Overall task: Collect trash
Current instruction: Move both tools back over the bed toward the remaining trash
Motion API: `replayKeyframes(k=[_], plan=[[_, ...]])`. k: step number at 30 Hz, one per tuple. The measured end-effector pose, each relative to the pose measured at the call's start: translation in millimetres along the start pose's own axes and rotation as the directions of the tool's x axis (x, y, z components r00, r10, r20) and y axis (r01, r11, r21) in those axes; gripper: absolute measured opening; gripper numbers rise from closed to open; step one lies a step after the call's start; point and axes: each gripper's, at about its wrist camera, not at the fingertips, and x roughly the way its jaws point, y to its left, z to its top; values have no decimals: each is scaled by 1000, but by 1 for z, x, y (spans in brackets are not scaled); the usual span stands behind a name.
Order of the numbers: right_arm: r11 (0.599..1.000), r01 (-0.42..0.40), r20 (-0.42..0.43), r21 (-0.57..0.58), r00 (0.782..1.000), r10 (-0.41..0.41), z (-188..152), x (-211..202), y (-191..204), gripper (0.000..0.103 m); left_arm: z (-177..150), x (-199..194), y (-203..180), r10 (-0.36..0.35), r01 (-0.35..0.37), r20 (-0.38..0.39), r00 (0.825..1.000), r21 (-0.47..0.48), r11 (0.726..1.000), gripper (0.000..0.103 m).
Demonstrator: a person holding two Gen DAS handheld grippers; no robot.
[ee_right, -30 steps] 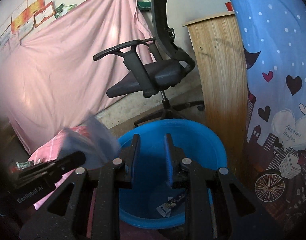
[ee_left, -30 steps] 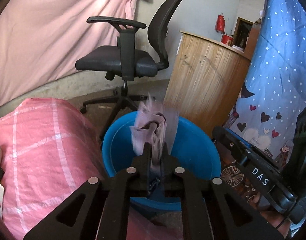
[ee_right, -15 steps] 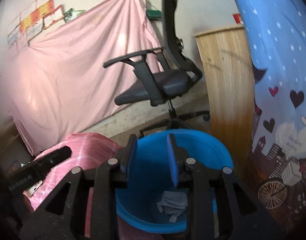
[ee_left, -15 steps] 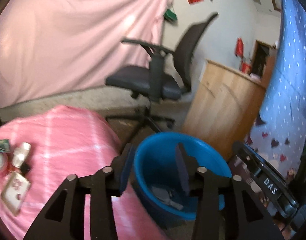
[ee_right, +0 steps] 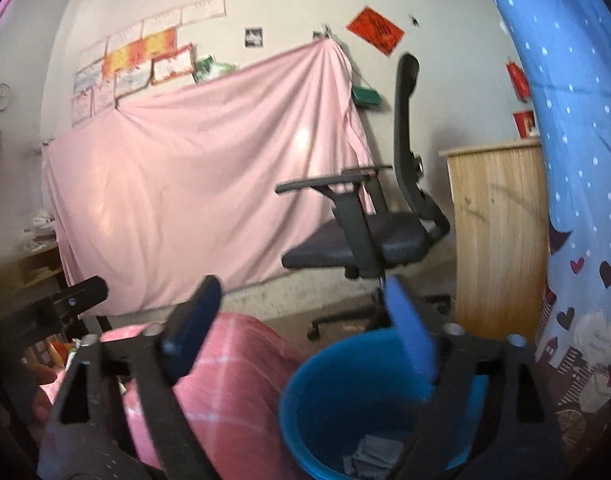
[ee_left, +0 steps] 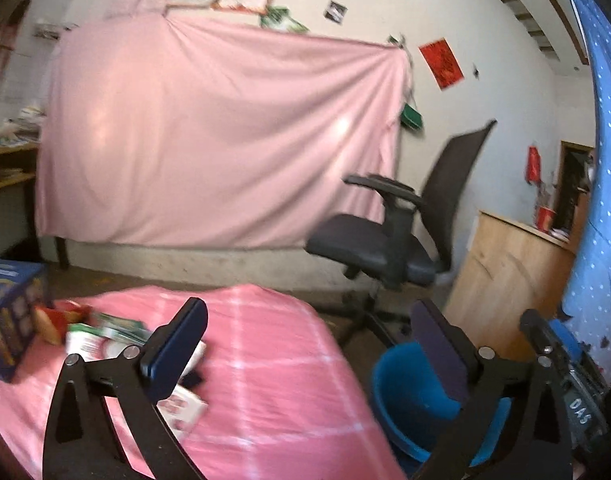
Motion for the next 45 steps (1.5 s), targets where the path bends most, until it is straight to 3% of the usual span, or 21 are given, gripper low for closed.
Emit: replayKeyframes(k=[12, 21, 26, 32, 37, 45], plan=[[991, -122, 68, -54, 990, 126, 3, 1, 60, 103, -7, -46, 63, 156, -155, 74, 985, -11, 988, 100], [971, -190, 15, -147, 981, 195, -12, 15, 109, 103, -24, -72, 103, 258, -258, 127, 958, -19, 966, 100], [954, -227, -42, -195, 974, 223, -24, 24, 133, 103, -33, -75, 127, 298, -296, 104, 949, -28, 955, 101], [926, -292, -167, -238, 952, 257, -46, 43, 156, 103, -48, -75, 148, 323, -323, 55, 945, -23, 946, 100], [900, -361, -332, -243, 903, 272, -66, 65, 169, 103, -57, -70, 161, 339, -339, 11, 941, -21, 940, 100], [832, -500, -552, -240, 775, 307, -98, 88, 190, 103, -73, -59, 181, 330, -334, -132, 935, -9, 943, 100]])
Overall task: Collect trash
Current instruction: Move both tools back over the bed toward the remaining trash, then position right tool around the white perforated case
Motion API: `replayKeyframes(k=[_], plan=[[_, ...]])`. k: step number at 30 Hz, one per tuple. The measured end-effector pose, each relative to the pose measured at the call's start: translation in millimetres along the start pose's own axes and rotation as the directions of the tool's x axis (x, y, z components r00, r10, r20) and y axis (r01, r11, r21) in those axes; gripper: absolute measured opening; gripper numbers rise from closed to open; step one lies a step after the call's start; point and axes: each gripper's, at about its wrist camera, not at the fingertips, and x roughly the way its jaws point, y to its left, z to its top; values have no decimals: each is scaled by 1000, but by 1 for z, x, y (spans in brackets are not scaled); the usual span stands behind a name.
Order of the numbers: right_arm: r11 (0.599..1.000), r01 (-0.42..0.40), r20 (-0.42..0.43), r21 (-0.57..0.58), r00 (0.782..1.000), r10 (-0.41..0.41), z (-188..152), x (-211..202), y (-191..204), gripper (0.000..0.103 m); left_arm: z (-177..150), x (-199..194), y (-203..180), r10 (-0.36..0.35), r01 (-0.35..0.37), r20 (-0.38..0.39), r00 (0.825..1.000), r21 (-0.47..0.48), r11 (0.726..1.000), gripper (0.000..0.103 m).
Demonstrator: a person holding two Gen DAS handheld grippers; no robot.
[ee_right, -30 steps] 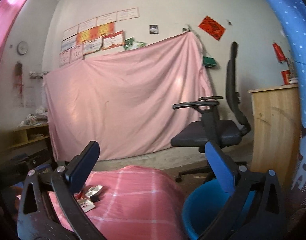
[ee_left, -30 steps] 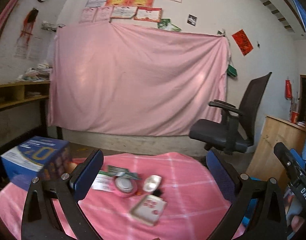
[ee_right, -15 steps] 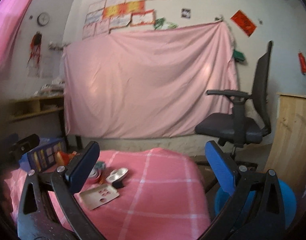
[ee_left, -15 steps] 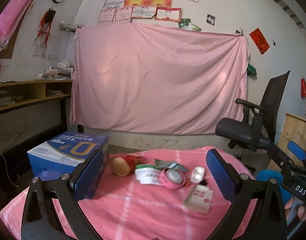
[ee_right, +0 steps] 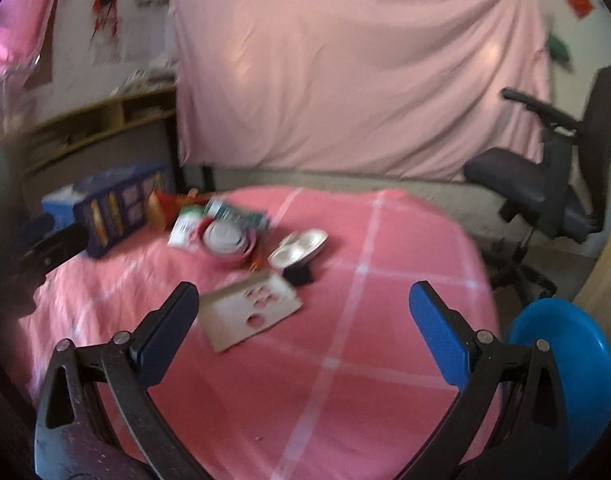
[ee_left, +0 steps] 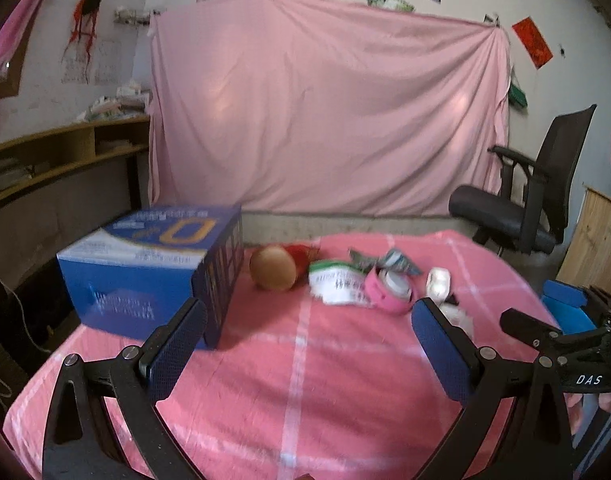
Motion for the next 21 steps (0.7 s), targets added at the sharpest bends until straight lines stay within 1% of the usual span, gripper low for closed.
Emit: replayKeyframes(k=[2, 4, 7, 12, 14, 16, 17, 19, 21], plan=[[999, -27, -68, -30, 997, 25, -1, 14, 6, 103, -1, 5, 4, -4, 4, -38, 999, -16, 1000, 100], [998, -30, -132, -48, 991, 23, -3, 28, 11, 103, -2, 8, 8, -4, 2, -61, 998, -34, 999, 100], [997, -22, -191, -77, 981, 7, -3, 44, 15, 103, -2, 12, 14, -6, 1, -87, 996, -57, 998, 100], [994, -37, -234, -103, 972, 12, 2, 63, 20, 103, -4, 18, 15, -7, -2, -141, 990, -64, 998, 100], [995, -50, -244, -85, 969, 28, 3, 67, 17, 103, -5, 22, 14, -13, 3, -167, 986, -63, 998, 100], [995, -81, -245, -52, 967, 66, 3, 66, 11, 103, -5, 25, 13, -25, 14, -190, 981, -60, 998, 100], [996, -81, -243, -41, 968, 69, 3, 66, 9, 100, -6, 26, 13, -31, 20, -197, 980, -59, 998, 100], [996, -88, -238, -12, 968, 82, 4, 65, 2, 100, -6, 27, 12, -46, 35, -210, 977, -55, 998, 100], [997, -79, -237, 3, 969, 77, 2, 62, -2, 100, -6, 29, 10, -59, 48, -218, 974, -55, 997, 100]])
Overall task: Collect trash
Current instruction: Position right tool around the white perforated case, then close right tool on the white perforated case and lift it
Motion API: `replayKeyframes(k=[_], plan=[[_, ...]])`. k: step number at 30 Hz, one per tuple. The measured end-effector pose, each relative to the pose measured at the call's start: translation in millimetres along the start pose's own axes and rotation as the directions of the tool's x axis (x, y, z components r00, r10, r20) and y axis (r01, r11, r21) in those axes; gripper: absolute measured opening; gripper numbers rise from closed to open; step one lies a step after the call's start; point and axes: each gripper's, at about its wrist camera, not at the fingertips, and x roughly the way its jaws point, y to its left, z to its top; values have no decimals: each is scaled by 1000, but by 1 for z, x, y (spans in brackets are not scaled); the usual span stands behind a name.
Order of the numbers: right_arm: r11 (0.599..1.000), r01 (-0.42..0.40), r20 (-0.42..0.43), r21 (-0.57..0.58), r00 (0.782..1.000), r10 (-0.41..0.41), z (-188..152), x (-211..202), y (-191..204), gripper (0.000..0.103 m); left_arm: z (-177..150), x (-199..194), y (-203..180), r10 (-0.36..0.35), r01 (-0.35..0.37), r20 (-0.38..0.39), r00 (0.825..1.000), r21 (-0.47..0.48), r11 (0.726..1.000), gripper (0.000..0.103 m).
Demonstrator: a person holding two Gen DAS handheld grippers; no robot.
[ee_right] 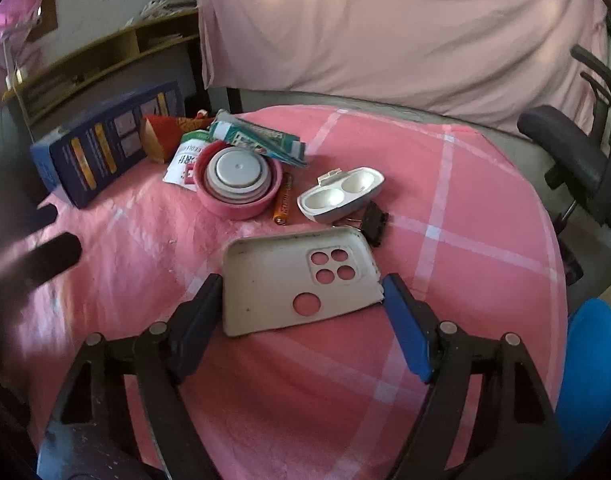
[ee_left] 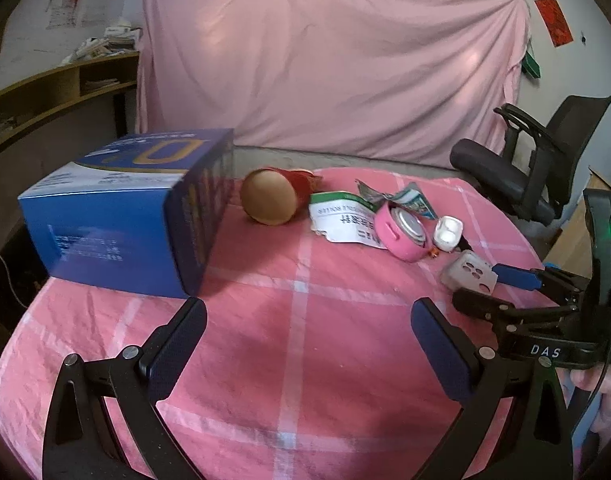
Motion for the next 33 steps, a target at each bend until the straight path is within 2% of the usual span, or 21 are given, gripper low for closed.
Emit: replayKeyframes(k=[6, 8, 10, 11, 13, 16, 23, 27, 33], plan=[[993, 100, 11, 56, 995, -101, -7, -14, -24, 100, 9, 11, -9, -77, 77, -12, 997, -31, 997, 94], [990, 115, 16, 85, 993, -117, -9, -18, -32, 100, 14, 17, -14, -107, 107, -13, 994, -42, 993, 88], [981, 154, 12, 117, 988, -156, -11, -20, -43, 100, 21, 25, -20, -137, 136, -22, 990, -46, 990, 73], [978, 163, 13, 132, 986, -166, -12, -22, -49, 100, 24, 28, -23, -148, 147, -25, 989, -51, 988, 70], [974, 160, 20, 163, 986, -165, -14, -24, -56, 100, 30, 35, -27, -177, 175, -28, 984, -66, 982, 62], [971, 130, 33, 203, 990, -139, -17, -28, -63, 100, 38, 46, -30, -204, 200, -30, 979, -94, 975, 55], [970, 93, 45, 224, 993, -105, -19, -30, -70, 100, 52, 63, -28, -189, 182, -42, 981, -135, 974, 54], [966, 55, 65, 251, 995, -73, -22, -31, -72, 100, 55, 70, -28, -186, 176, -70, 980, -135, 975, 39], [965, 44, 72, 259, 995, -65, -23, -33, -71, 100, 54, 65, -27, -192, 184, -49, 980, -139, 973, 31]])
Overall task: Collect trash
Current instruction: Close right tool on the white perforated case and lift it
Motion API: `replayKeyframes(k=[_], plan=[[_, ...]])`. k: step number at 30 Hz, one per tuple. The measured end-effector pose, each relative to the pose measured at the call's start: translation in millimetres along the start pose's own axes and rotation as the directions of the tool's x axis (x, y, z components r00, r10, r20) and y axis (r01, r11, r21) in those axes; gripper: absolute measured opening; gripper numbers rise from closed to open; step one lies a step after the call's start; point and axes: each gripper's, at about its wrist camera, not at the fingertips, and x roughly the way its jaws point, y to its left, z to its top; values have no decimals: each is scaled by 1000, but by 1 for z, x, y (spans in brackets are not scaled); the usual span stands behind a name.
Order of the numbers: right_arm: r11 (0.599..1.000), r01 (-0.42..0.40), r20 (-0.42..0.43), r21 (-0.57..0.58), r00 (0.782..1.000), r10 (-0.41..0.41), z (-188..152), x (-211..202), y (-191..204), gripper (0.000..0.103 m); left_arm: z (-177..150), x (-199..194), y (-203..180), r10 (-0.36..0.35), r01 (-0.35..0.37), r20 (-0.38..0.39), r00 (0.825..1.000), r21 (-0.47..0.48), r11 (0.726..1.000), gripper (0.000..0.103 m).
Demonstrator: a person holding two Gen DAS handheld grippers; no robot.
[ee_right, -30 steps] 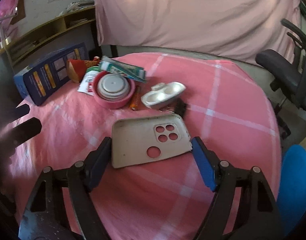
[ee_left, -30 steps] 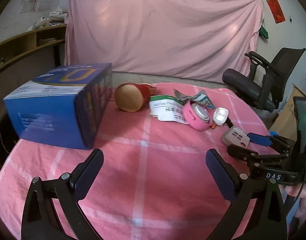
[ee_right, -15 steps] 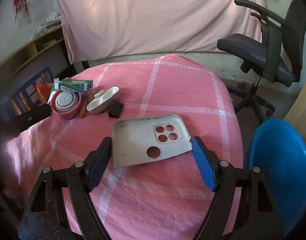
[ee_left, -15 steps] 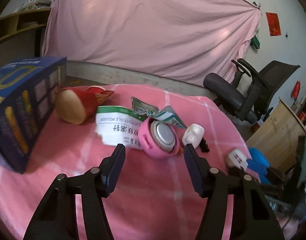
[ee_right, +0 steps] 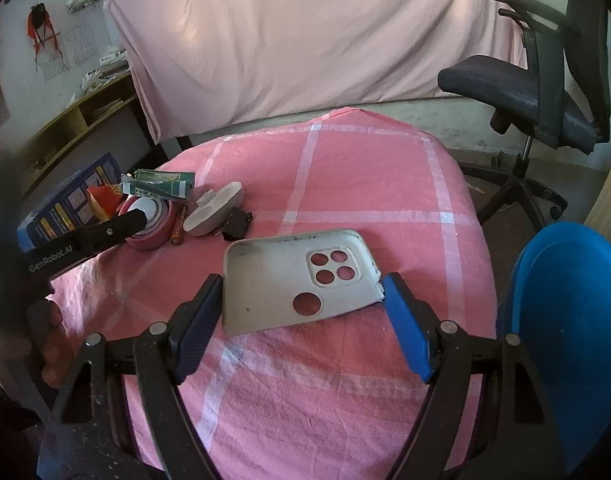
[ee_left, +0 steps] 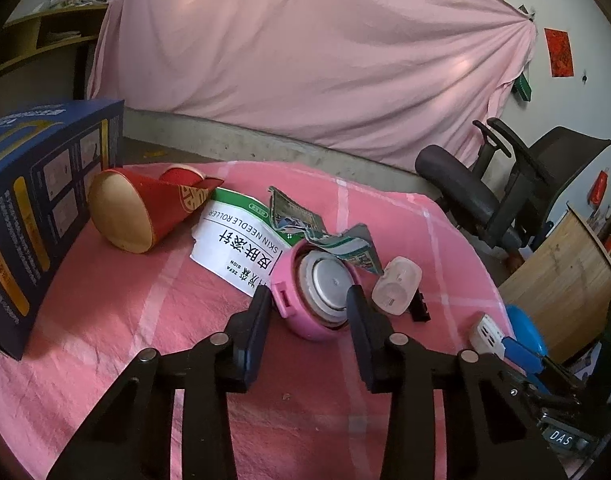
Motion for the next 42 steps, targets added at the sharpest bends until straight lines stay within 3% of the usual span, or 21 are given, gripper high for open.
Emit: replayKeyframes(k=[12, 21, 32, 34, 42], plan=[[1000, 8, 5, -13, 1000, -8, -2, -4, 0, 100, -7, -15, -17, -10, 6, 52, 999, 74, 997, 19], [1000, -27, 20, -12, 999, 27, -8, -14, -2, 100, -21, -24, -34, -23, 17, 47, 999, 141, 990, 18], [998, -38, 193, -42, 980, 45, -16, -52, 3, 100, -46, -57, -61, -19, 2, 69, 997, 231, 973, 16], [998, -33, 217, -56, 975, 44, -17, -57, 5, 100, -49, -61, -64, -18, 3, 58, 998, 246, 969, 11], [998, -22, 202, -62, 979, 34, -20, -60, 3, 100, -59, -59, -79, -7, 3, 13, 1000, 289, 957, 7]])
